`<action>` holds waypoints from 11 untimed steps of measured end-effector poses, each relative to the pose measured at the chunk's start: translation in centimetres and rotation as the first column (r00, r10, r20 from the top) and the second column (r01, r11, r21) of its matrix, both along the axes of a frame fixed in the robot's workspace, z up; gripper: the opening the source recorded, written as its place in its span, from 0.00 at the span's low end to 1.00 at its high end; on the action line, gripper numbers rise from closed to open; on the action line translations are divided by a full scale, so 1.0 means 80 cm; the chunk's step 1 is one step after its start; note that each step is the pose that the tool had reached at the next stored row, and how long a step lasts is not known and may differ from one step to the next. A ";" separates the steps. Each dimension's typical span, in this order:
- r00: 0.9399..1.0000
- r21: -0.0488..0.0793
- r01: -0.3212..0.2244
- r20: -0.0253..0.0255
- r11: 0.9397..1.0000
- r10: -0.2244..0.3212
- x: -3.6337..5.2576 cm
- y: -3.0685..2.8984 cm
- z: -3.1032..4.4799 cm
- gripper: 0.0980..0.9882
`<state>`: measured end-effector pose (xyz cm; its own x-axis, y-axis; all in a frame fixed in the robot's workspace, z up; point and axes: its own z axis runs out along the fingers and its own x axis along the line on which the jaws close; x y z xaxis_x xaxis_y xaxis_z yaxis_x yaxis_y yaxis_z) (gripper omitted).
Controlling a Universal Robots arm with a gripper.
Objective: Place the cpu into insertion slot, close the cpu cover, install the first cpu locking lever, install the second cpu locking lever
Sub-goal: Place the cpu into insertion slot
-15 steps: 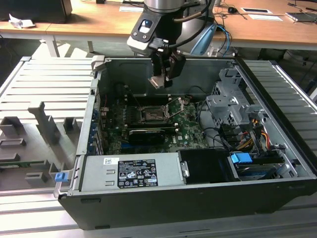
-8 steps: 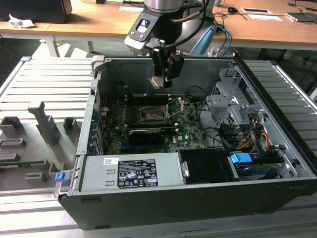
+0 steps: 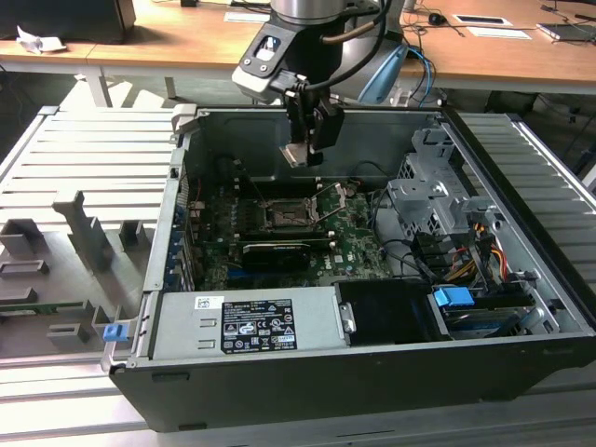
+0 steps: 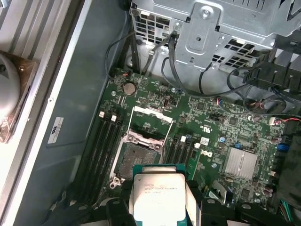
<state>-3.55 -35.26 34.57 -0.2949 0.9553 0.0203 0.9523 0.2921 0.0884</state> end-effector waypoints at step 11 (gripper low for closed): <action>0.999 0.000 0.038 0.000 0.999 -0.038 0.000 0.0000 -0.0005 0.48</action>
<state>-3.55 -35.26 34.52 -0.2587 0.9657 0.0203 0.9626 0.2560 0.0885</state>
